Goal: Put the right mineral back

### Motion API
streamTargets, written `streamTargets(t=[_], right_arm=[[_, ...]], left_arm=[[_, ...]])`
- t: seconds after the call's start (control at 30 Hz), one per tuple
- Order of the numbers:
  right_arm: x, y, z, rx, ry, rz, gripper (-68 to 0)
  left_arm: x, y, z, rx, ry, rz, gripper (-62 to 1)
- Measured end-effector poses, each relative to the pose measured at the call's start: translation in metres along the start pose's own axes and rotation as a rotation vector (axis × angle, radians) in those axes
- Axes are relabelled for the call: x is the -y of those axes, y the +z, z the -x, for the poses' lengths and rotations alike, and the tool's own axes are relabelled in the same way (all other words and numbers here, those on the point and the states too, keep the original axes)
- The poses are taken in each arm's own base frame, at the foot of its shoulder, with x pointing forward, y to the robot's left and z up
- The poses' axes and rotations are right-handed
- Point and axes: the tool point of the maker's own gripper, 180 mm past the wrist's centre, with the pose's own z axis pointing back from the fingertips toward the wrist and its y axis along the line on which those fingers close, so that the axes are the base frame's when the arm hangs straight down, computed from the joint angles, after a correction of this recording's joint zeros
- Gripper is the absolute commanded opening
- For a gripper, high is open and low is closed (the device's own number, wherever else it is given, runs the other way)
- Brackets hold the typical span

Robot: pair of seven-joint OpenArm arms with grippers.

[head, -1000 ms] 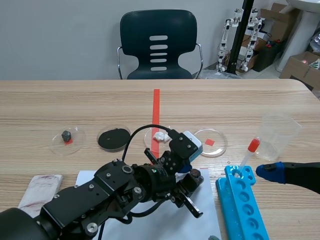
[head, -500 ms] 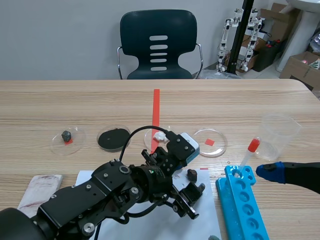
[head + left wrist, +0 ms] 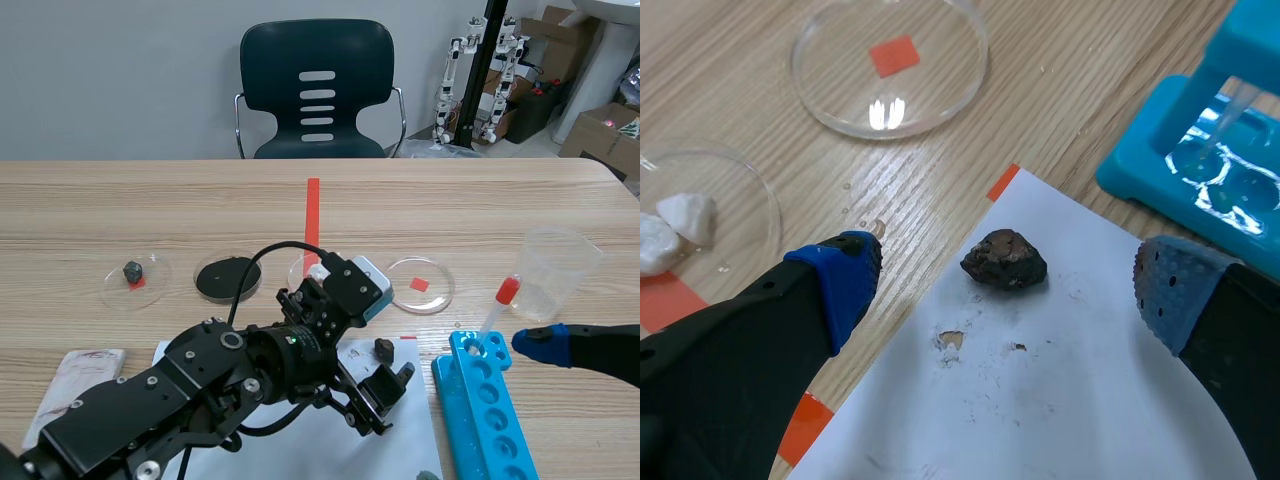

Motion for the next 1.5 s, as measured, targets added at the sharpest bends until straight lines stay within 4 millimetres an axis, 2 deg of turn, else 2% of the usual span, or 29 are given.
streamTargets(t=[0.23, 1.5], right_arm=[[0.0, 0.0, 0.0, 0.0, 0.0, 0.0, 0.4], [0.0, 0.0, 0.0, 0.0, 0.0, 0.0, 0.4]], left_arm=[[0.004, 0.016, -0.011, 0.058, -0.024, -0.001, -8.0], [0.005, 0.016, -0.011, 0.055, -0.022, -0.001, -8.0]])
